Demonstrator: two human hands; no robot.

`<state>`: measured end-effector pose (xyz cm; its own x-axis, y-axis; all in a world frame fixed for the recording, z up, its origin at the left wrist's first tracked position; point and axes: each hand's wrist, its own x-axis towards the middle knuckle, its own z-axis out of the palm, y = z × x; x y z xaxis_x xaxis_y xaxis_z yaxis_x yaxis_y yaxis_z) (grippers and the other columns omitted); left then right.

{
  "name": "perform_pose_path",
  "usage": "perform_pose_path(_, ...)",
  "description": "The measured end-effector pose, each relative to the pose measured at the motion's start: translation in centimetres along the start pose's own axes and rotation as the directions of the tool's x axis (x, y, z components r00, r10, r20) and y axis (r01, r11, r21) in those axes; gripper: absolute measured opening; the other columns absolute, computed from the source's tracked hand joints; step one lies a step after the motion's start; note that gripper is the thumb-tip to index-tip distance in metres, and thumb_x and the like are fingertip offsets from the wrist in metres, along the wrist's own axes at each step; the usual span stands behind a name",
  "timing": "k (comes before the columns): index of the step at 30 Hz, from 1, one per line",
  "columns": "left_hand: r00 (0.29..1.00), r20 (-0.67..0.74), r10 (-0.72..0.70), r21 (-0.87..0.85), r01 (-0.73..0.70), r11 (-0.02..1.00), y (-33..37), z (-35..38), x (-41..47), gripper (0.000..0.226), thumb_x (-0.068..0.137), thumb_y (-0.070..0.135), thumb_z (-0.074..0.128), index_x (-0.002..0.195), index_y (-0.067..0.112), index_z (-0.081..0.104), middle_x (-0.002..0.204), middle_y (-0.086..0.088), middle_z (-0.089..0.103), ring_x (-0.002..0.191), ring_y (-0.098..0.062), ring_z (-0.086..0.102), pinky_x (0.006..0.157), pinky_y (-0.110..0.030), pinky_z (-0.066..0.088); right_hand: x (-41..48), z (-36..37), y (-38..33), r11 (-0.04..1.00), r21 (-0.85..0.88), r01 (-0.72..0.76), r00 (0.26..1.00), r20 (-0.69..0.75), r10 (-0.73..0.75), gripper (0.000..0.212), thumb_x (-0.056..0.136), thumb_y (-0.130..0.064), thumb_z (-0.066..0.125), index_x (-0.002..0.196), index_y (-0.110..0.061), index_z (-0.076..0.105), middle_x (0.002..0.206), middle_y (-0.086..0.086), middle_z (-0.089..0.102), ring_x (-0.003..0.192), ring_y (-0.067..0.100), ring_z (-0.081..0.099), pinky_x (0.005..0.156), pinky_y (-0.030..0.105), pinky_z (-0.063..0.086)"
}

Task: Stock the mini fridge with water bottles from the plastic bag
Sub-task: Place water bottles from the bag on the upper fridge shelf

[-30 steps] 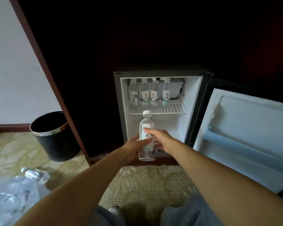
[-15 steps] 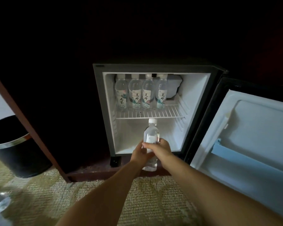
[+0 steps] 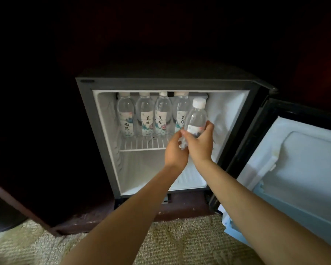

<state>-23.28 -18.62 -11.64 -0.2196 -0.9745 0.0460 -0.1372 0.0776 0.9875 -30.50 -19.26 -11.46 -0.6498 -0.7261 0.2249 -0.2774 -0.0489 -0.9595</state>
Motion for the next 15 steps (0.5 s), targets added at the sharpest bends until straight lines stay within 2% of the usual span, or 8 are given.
perform_pose_path(3,1.0,0.02,0.004,0.048,-0.004,0.999,-0.5,0.4,1.3,0.044,0.093,0.0,0.049,0.135,0.01,0.048,0.119,0.0,0.062,0.105,-0.014,0.06,0.088,-0.023,0.052,1.5,0.0,-0.2,0.997,-0.007,0.071,0.997,-0.007,-0.071,0.071,0.077,-0.015,0.076,0.136,-0.013,0.036,0.13,0.005,0.055,0.114,0.021,0.059,0.094,0.039,0.05)
perform_pose_path(6,0.997,0.075,-0.028,0.075,0.022,0.997,-1.3,0.2,2.2,0.052,0.091,-0.004,0.045,0.14,0.012,0.044,0.13,-0.006,0.059,0.117,-0.015,0.057,0.097,-0.035,0.049,2.2,0.2,0.5,0.996,-0.015,0.093,0.995,0.044,-0.093,0.074,0.078,-0.013,0.076,0.138,-0.011,0.034,0.138,0.007,0.049,0.119,0.024,0.056,0.096,0.042,0.049)
perform_pose_path(11,0.988,0.118,-0.105,0.083,0.095,0.992,-2.6,-0.3,3.0,0.057,0.091,-0.009,0.043,0.143,0.014,0.042,0.132,-0.009,0.058,0.121,-0.018,0.055,0.102,-0.036,0.046,3.0,0.8,1.2,0.995,0.04,0.094,0.995,0.02,-0.095,0.068,0.079,-0.007,0.074,0.135,-0.008,0.035,0.124,0.01,0.057,0.106,0.023,0.062,0.09,0.037,0.052)
perform_pose_path(15,0.975,0.164,-0.153,0.042,0.148,0.988,-2.7,-0.2,3.2,0.06,0.092,-0.004,0.045,0.146,0.018,0.035,0.135,-0.01,0.055,0.126,-0.018,0.051,0.101,-0.028,0.044,4.3,1.4,1.3,0.998,0.05,0.043,0.997,0.063,-0.047,0.065,0.081,-0.009,0.072,0.134,-0.009,0.035,0.119,0.004,0.055,0.103,0.018,0.059,0.09,0.034,0.051)
